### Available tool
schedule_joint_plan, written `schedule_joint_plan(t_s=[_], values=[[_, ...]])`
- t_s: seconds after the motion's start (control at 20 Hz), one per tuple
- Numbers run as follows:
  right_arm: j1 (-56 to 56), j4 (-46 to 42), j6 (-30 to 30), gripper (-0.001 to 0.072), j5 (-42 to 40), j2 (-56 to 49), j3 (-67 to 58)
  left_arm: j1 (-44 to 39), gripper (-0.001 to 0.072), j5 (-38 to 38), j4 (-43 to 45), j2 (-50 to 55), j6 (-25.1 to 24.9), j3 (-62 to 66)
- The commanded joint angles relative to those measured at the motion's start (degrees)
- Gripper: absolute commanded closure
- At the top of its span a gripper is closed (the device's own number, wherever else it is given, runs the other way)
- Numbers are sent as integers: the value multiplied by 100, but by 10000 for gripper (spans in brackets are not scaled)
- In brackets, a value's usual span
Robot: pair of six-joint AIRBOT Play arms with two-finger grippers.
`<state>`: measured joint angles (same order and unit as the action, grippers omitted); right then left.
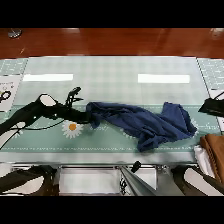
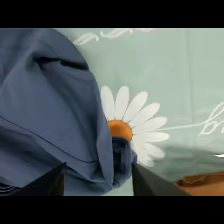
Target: Fold the shirts.
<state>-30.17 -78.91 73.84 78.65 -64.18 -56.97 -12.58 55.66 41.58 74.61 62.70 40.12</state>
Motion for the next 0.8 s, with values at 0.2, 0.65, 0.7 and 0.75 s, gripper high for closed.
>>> schedule_joint_plan(t_s=[0.2, 0.65, 0.7, 0.75], values=[[-649, 1233, -369, 134, -479, -313, 459, 271, 692, 107, -44, -203, -55, -2], [184, 2275, -844, 136, -909, -1550, 459, 271, 691, 87, -46, -203, -52, -2], [326, 2175, -828, 136, -1117, -1565, 459, 271, 692, 90, -46, -203, -50, -2], [437, 2092, -758, 137, -1349, -1565, 459, 271, 692, 92, -46, -203, -50, -2]])
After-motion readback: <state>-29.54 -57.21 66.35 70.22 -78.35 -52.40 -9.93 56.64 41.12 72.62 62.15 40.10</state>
